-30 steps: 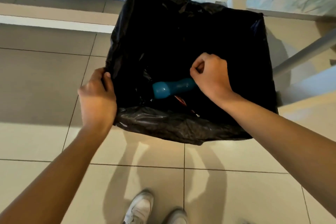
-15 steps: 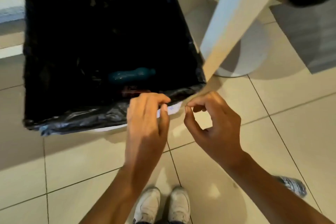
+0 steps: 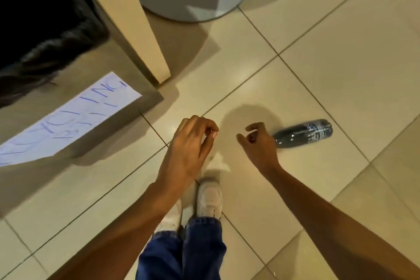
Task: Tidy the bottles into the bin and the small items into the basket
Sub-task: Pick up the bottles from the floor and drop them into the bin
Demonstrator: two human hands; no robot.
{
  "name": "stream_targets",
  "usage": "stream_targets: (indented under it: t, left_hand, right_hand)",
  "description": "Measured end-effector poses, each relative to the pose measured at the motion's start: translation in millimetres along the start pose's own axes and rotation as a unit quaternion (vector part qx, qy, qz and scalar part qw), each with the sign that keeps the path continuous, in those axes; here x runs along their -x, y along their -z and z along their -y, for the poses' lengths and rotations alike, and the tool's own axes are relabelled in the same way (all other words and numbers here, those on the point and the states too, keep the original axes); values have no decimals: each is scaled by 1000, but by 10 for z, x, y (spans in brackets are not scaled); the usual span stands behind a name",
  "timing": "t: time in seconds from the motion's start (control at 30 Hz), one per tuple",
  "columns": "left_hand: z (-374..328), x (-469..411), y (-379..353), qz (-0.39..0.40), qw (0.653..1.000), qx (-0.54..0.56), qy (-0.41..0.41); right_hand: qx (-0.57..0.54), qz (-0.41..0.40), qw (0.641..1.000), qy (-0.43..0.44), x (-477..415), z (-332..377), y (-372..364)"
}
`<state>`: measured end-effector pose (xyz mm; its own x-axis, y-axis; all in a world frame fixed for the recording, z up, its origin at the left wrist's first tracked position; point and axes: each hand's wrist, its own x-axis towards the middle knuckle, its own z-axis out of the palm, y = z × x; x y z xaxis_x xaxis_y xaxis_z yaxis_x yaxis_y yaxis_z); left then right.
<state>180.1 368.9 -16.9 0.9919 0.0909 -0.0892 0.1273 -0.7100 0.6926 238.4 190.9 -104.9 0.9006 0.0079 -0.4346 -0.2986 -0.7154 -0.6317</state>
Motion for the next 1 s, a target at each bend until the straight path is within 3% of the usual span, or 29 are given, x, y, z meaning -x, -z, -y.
stream_targets:
  t: [0.1,0.17,0.3,0.47,0.57,0.73,0.87,1.0]
  left_hand:
    - [50,-50,-319,39,999,-4,-4]
    - [107,-91,-500,58,998,-8,-10]
    - [267,-145,-841,85,996,-4,-22]
    - [497,-107,-1056,120,992,-7,-39]
    - [609,-105,-1081,128,990,-13,-55]
    - [570,-102,-966,129,990,-17,-50]
    - [344,-109,-759,124,992,23,-20]
    - [80,-103,-437,71,994,67,55]
  right_hand:
    - [-79,48,960,-264,-228,-661,-81]
    - [-106,54,929,-350,-352,-945,-123]
    - [-166,-4,877,-450,-628,-1336,-320]
    - [-385,-41,785,-484,-941,-1613,-486]
    - [-362,-124,791,-477,-999,-1651,-555]
    - [-365,-158,808,-435,-732,-1486,-534]
    - [-390,-136,805,-426,-318,-1065,-330]
    - [-320,-108,840,-424,26,-590,-85]
